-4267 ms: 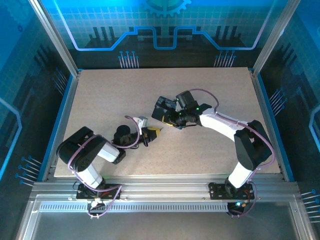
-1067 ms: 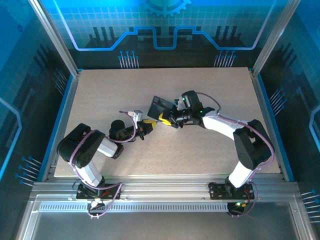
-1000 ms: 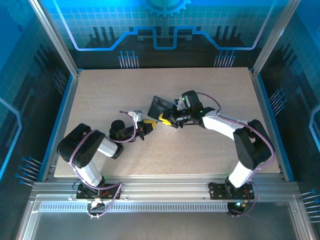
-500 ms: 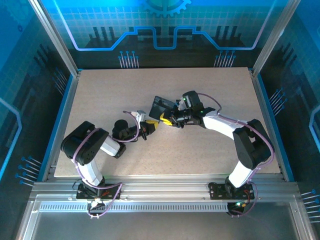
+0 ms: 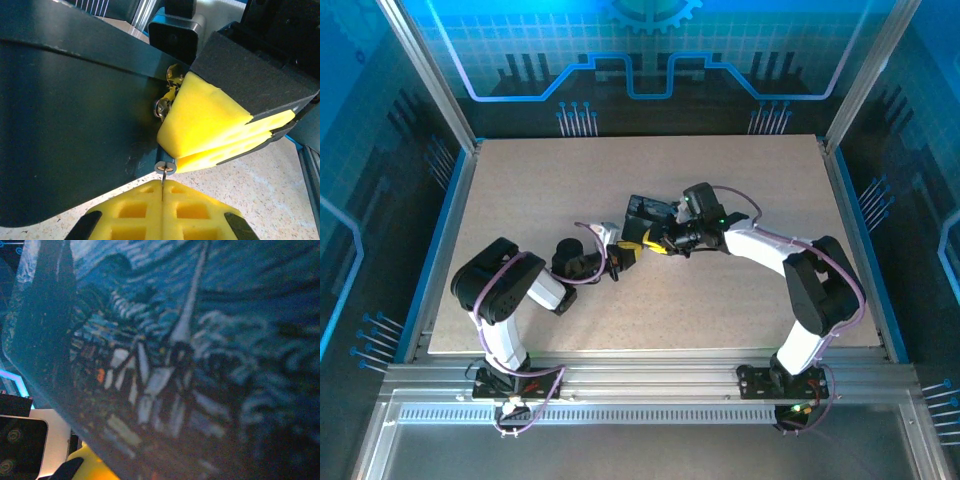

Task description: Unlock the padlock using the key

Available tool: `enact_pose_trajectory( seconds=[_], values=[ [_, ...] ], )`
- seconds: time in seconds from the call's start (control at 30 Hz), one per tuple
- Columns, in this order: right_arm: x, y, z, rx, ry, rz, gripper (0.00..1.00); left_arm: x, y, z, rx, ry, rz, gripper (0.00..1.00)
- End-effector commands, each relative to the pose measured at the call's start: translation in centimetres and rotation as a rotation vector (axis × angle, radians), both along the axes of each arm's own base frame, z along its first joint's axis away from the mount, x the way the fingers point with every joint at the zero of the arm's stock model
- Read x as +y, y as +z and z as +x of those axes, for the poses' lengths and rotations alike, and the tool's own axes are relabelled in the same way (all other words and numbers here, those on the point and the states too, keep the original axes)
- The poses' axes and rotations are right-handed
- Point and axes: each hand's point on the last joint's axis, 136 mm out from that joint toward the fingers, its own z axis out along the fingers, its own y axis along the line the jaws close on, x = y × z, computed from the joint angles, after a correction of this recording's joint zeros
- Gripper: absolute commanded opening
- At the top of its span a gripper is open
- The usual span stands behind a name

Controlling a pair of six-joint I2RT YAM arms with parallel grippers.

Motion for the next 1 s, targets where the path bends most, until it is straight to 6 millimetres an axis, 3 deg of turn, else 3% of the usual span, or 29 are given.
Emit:
enact_pose_trajectory(
  seconds=[0.0, 0.1, 0.27, 0.4, 0.57, 0.7, 0.97],
  values=[
    [2.3, 0.6, -2.3, 0.038, 0.144, 0.075, 0.0, -1.6, 2.7, -0.2, -0.121, -0.053, -0.023, 0.0],
    [2.0, 0.2, -1.7, 0.021, 0.116, 0.048, 0.02, -1.9, 1.7, -0.4, -0.124, -0.02, 0.01, 0.0],
    [1.0, -0.5, -0.6, -0.05, 0.052, -0.018, 0.15, -2.0, -1.2, -0.5, 0.041, 0.04, -0.013, 0.0],
    [0.5, -1.6, -0.1, -0.088, 0.01, -0.039, 0.21, -2.6, -1.8, -1.6, 0.081, 0.07, -0.012, 0.0],
    [0.3, -2.4, 0.3, -0.129, 0.0, -0.048, 0.47, -1.8, -2.7, -1.4, 0.172, 0.132, -0.047, 0.0],
    [-0.5, -2.2, 0.3, -0.189, -0.024, -0.074, 0.58, -1.8, -3.2, -1.6, 0.223, 0.147, -0.067, 0.0],
    [-2.5, -3.5, -0.5, -0.231, -0.135, -0.085, 0.61, -1.0, -4.6, -1.9, 0.334, 0.206, -0.105, 0.0]
  ],
)
